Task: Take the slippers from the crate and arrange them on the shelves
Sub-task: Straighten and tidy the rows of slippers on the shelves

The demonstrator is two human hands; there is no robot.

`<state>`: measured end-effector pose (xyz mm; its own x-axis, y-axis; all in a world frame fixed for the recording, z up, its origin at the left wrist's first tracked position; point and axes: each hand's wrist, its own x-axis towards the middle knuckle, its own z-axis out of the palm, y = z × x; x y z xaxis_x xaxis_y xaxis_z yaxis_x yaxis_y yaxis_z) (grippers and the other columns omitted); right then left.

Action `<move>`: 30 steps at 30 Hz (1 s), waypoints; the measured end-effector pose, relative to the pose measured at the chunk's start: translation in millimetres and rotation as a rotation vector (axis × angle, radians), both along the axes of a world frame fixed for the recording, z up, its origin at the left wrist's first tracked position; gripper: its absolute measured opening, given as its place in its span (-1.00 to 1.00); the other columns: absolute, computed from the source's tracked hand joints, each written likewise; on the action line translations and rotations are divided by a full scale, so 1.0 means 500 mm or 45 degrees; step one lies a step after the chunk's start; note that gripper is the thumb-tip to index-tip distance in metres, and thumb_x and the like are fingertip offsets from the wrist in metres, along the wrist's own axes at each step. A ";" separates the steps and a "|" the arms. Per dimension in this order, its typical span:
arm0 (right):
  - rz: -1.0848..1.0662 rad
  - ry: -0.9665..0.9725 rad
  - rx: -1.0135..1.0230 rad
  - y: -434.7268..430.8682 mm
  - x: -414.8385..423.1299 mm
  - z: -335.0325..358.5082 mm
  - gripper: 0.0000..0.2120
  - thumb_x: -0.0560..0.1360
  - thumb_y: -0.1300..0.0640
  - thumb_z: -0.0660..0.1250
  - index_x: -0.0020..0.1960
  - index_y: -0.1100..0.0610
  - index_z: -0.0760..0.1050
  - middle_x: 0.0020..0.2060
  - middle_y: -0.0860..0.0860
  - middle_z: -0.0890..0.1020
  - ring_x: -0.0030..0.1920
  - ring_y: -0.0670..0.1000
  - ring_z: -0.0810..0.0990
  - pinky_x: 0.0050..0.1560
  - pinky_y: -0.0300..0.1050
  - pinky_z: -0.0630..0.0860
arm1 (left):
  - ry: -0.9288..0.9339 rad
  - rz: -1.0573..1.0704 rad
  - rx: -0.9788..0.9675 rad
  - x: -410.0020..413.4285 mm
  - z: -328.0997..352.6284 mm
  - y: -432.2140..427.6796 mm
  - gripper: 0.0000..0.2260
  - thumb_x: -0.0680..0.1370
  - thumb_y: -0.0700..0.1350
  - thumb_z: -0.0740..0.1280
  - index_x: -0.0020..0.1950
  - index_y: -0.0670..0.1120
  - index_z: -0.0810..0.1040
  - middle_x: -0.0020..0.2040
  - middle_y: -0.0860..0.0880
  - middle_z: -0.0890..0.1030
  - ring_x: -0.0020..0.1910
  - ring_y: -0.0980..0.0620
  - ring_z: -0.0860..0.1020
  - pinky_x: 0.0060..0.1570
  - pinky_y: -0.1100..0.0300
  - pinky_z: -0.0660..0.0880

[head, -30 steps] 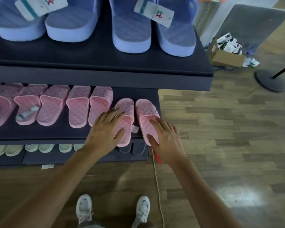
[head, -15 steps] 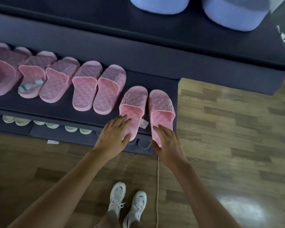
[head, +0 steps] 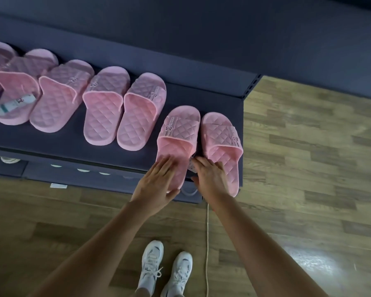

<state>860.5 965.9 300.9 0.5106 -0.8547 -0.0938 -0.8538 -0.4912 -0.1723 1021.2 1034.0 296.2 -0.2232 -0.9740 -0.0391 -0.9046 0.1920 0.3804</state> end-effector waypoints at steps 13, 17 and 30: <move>-0.012 -0.076 -0.172 0.012 0.004 -0.003 -0.71 0.09 0.13 0.61 -0.24 0.06 0.61 -0.46 -0.07 0.55 -0.48 -0.03 0.55 -0.27 -0.22 0.47 | -0.136 -0.106 -0.018 0.018 0.012 -0.008 -0.42 0.34 -0.03 0.44 0.27 -0.29 0.44 0.26 -0.25 0.51 0.26 -0.23 0.48 0.22 -0.10 0.32; -0.038 -0.111 -0.271 0.014 -0.004 0.003 -0.84 0.31 0.21 0.35 -0.43 0.07 0.51 -0.57 -0.07 0.49 -0.59 -0.02 0.44 -0.33 -0.25 0.40 | -0.168 -0.122 -0.015 0.025 0.018 -0.008 -0.48 0.42 0.01 0.32 0.26 -0.29 0.46 0.26 -0.24 0.51 0.26 -0.23 0.48 0.22 -0.06 0.29; -0.427 -0.623 0.004 -0.020 -0.080 0.044 -0.87 0.50 0.24 0.27 -0.21 0.18 0.54 -0.45 -0.08 0.51 -0.45 0.01 0.46 -0.41 -0.19 0.30 | 0.025 0.024 0.010 0.039 0.011 -0.001 -0.53 0.61 -0.05 0.04 0.50 -0.17 0.12 0.49 -0.07 0.10 0.44 0.05 0.16 0.36 0.19 0.12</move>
<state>820.5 956.0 322.7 0.1975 -0.9769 0.0813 -0.7833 -0.2072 -0.5861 1040.8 1033.3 301.9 -0.2055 -0.9777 -0.0429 -0.9004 0.1717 0.3996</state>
